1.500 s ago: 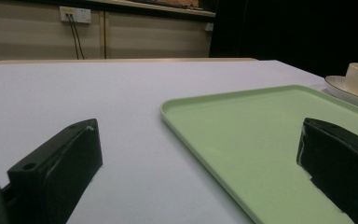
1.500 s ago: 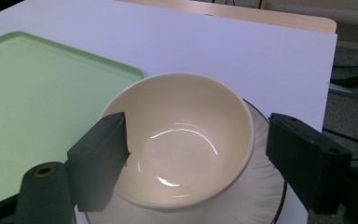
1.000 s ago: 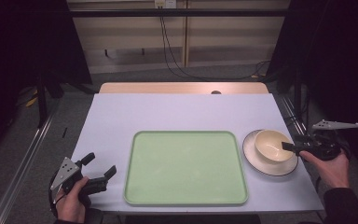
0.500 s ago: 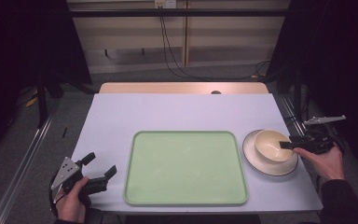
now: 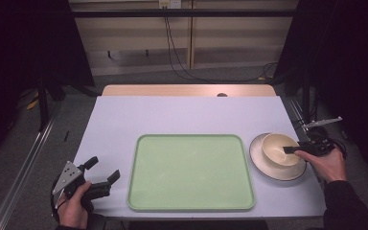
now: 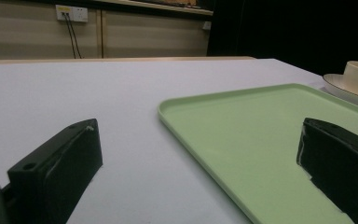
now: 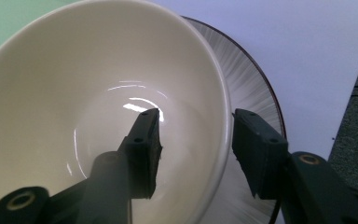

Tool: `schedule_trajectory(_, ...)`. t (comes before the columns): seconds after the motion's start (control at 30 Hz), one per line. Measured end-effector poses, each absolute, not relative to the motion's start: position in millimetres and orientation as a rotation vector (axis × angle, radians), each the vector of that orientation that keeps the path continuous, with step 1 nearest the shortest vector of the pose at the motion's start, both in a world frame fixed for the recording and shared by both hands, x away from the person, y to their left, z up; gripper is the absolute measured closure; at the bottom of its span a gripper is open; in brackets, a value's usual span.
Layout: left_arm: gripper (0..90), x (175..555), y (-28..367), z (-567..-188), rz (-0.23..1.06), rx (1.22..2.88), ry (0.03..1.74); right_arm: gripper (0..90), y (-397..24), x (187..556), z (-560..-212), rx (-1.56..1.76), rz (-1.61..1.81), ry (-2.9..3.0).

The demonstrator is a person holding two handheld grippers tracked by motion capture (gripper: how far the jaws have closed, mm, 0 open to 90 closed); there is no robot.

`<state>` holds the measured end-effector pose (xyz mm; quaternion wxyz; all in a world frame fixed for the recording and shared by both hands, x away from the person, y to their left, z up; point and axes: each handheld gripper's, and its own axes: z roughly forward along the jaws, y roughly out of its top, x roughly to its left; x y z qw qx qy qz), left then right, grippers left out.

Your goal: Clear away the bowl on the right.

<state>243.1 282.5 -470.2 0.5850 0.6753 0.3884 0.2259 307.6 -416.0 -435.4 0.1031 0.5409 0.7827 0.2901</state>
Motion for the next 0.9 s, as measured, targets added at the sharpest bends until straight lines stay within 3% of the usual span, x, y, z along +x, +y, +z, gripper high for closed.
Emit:
schedule_trajectory(0.43,0.1,243,282,-470,0.524,1.576,0.905,76.3,-413,313,-442,1.651,0.788,2.344)
schedule_trajectory(0.9,0.1,243,282,-470,0.523,1.575,0.905,82.6,-416,318,-441,1.730,0.802,2.308)
